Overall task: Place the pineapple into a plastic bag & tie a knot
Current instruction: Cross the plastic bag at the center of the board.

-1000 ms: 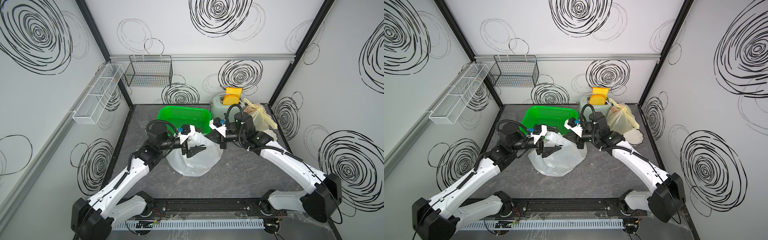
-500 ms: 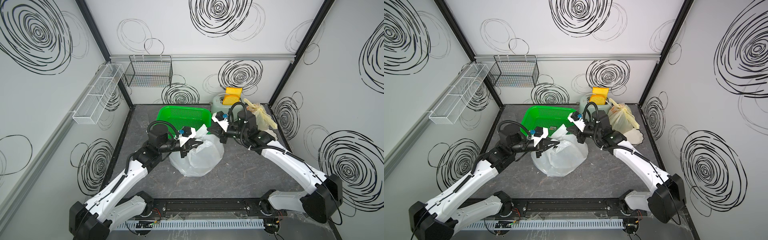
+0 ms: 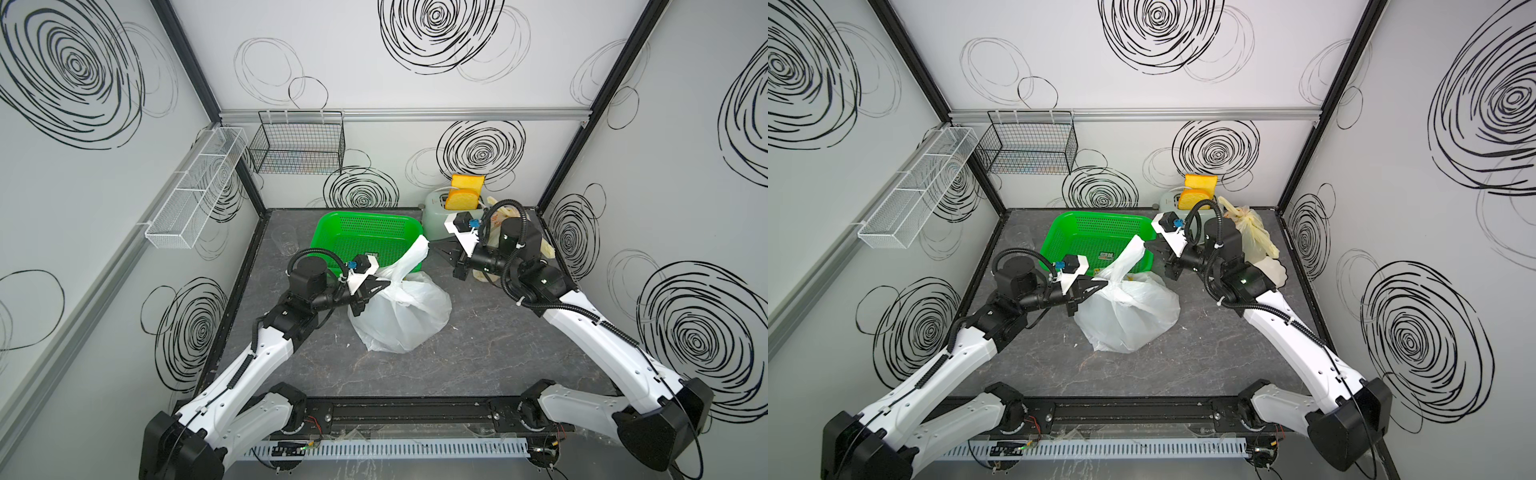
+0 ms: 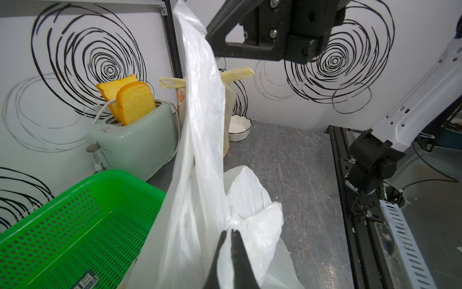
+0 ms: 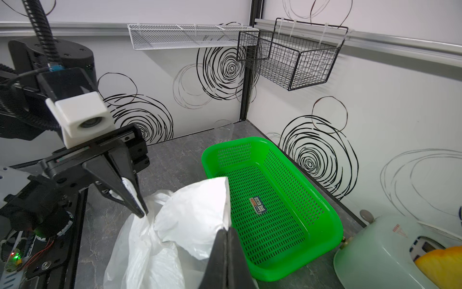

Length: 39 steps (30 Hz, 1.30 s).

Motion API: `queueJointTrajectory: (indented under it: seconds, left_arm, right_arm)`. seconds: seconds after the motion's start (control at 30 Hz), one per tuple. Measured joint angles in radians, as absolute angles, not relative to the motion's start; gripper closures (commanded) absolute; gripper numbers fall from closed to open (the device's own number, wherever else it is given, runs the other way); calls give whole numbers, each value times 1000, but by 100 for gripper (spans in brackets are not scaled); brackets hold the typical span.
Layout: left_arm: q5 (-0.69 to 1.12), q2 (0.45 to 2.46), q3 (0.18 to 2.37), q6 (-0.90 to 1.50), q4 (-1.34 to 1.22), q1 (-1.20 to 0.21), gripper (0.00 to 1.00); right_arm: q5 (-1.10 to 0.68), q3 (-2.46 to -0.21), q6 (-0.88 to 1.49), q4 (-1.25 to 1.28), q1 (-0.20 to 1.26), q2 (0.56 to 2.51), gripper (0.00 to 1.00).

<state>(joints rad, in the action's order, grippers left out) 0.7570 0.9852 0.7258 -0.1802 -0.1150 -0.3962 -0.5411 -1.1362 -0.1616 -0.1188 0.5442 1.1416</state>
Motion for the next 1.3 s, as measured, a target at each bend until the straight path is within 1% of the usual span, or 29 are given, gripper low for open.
queueJointTrajectory:
  seconds: [0.13, 0.27, 0.43, 0.77, 1.1, 1.3]
  left_arm:
    - [762, 1019, 736, -159, -175, -395, 100]
    - [762, 1069, 748, -127, -231, -392, 100]
    - [762, 1114, 771, -104, -266, -392, 100]
    - [841, 1162, 776, -124, -295, -392, 100]
    - [810, 1190, 776, -80, -310, -392, 100]
    - [785, 1183, 758, -78, -289, -391, 100]
  right_arm:
    - [-563, -1123, -185, -147, 578, 1086, 100]
    - [-605, -1093, -233, -194, 649, 1041, 100]
    - [-651, -1044, -280, -274, 714, 1031, 100]
    - [-598, -997, -302, -313, 723, 1071, 100]
    - [-620, -997, -319, -337, 768, 1196, 100]
    - [-591, -996, -292, -291, 771, 1201, 100]
